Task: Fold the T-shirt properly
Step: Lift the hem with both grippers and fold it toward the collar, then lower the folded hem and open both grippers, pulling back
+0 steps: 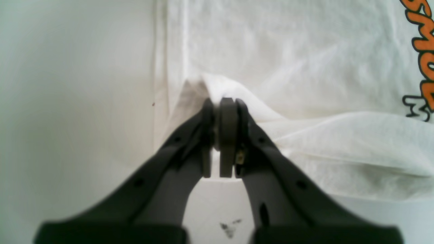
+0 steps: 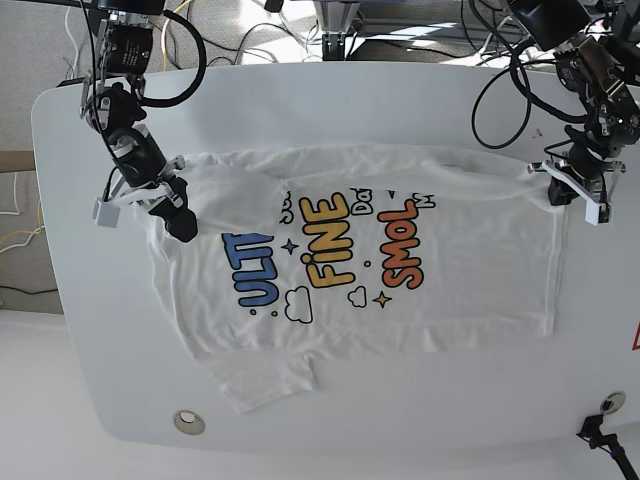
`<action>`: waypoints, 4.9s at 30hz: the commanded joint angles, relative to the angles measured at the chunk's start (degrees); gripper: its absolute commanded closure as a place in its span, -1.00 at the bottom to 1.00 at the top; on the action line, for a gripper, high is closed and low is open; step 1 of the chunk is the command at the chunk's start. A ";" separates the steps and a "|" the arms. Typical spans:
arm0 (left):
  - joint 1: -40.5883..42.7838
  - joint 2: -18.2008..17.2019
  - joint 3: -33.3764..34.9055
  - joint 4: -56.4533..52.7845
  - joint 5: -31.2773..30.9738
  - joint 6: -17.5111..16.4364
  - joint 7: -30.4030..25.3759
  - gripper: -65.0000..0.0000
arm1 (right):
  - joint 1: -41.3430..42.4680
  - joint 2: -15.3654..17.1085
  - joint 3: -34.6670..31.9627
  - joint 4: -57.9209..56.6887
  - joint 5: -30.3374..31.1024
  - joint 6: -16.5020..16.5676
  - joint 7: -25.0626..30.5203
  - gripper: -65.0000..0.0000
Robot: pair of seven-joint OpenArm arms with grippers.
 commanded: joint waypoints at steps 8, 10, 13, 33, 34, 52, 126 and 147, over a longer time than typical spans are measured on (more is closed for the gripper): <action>-7.82 -1.11 -0.49 -4.17 3.52 -0.01 -1.15 1.00 | 9.10 2.12 -2.70 -10.04 0.57 0.57 0.85 1.00; -9.05 -1.20 -0.49 -5.58 4.75 -0.01 -1.23 1.00 | 10.77 2.30 -3.84 -11.45 0.57 0.57 0.85 1.00; -10.63 -1.81 -0.49 -7.78 5.19 -0.01 -1.23 1.00 | 13.14 2.39 -4.19 -14.17 0.57 0.57 0.85 1.00; -12.30 -2.08 -0.05 -8.57 5.37 0.08 -1.41 1.00 | 17.01 2.65 -4.28 -18.13 0.40 -0.05 0.85 1.00; -12.30 -2.96 -0.05 -8.57 5.37 0.08 -1.41 1.00 | 17.10 2.65 -4.28 -18.13 0.22 -0.14 0.85 1.00; -7.90 -14.65 7.51 -3.12 5.28 -0.10 -12.05 -0.89 | 10.24 14.25 -13.07 -2.13 -24.66 -0.14 0.85 -0.35; 25.15 -12.54 12.08 -0.75 5.01 -0.10 -26.38 0.92 | -17.98 7.22 3.10 -2.04 -37.49 11.82 4.89 1.00; 37.72 -12.80 12.08 6.90 3.78 -0.10 -26.38 -0.12 | -27.48 7.22 7.76 4.29 -37.58 11.73 4.89 0.25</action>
